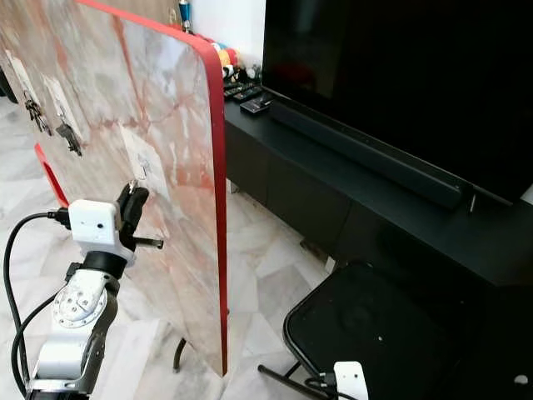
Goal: Hang keys on a hook
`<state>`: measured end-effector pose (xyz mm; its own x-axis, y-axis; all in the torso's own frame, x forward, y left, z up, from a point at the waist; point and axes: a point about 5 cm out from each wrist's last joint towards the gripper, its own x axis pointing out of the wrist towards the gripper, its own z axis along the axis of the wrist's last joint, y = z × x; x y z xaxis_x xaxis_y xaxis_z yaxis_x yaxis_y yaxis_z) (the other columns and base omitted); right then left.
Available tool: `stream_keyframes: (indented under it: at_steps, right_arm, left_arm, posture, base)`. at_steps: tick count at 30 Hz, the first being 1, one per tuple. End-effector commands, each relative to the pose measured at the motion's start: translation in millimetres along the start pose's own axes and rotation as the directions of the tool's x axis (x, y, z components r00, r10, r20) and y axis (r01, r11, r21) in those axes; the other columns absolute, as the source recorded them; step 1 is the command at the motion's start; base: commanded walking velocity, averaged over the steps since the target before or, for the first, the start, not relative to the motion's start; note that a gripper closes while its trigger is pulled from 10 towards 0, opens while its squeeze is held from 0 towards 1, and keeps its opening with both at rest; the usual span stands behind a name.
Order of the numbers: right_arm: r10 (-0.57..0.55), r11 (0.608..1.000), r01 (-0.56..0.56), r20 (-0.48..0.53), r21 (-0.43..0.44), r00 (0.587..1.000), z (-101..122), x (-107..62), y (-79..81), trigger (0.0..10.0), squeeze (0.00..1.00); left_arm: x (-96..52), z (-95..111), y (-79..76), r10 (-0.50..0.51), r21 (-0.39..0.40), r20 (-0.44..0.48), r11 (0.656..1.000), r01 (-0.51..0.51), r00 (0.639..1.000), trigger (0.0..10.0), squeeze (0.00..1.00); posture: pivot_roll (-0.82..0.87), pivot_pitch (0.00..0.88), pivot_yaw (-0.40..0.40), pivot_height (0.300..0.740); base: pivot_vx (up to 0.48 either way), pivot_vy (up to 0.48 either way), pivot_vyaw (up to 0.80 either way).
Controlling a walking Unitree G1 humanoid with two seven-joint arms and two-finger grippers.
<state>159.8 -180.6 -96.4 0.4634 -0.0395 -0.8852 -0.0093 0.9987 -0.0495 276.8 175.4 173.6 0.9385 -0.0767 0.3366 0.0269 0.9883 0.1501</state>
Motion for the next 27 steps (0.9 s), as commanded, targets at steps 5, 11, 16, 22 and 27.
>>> stream_keyframes:
  at_steps: [5,11,16,22,27]
  right_arm:
    - [-0.008,1.0,0.008,-0.003,-0.008,1.0,-0.8,-0.3,-4.1,10.0,0.0]
    - [-0.007,1.0,0.007,-0.003,-0.008,1.0,-0.7,-0.3,-3.9,10.0,0.0]
    - [-0.009,1.0,0.009,-0.003,-0.007,1.0,-0.9,-0.3,-3.9,10.0,0.0]
    - [-0.007,1.0,0.007,-0.004,-0.009,1.0,-0.8,-0.3,-3.7,10.0,0.0]
    - [-0.008,1.0,0.008,-0.002,-0.006,1.0,-0.7,-0.3,-3.5,10.0,0.0]
  left_arm:
    - [-1.1,10.8,3.2,0.002,0.025,0.021,1.0,-0.003,1.0,10.0,0.0]
    - [1.7,7.0,7.2,0.027,0.027,0.0,0.999,-0.027,1.0,10.0,0.0]
    - [2.1,4.1,8.2,0.032,0.035,-0.017,0.999,-0.031,0.999,10.0,0.0]
    - [9.3,3.0,10.2,0.042,0.028,-0.015,0.999,-0.041,0.999,10.0,0.0]
    - [13.3,-0.4,11.0,0.044,0.03,-0.02,0.999,-0.043,0.999,10.0,0.0]
  posture:
    - [0.06,0.0,-0.093,0.74]
    - [0.06,0.0,-0.093,0.74]
    - [0.06,0.0,-0.093,0.74]
    - [0.05,0.0,-0.091,0.74]
    - [0.05,0.0,-0.09,0.74]
  base:
    - [0.0,0.0,0.0]
    - [0.0,0.0,0.0]
    - [0.0,0.0,0.0]
    - [0.0,0.0,0.0]
    - [0.0,0.0,0.0]
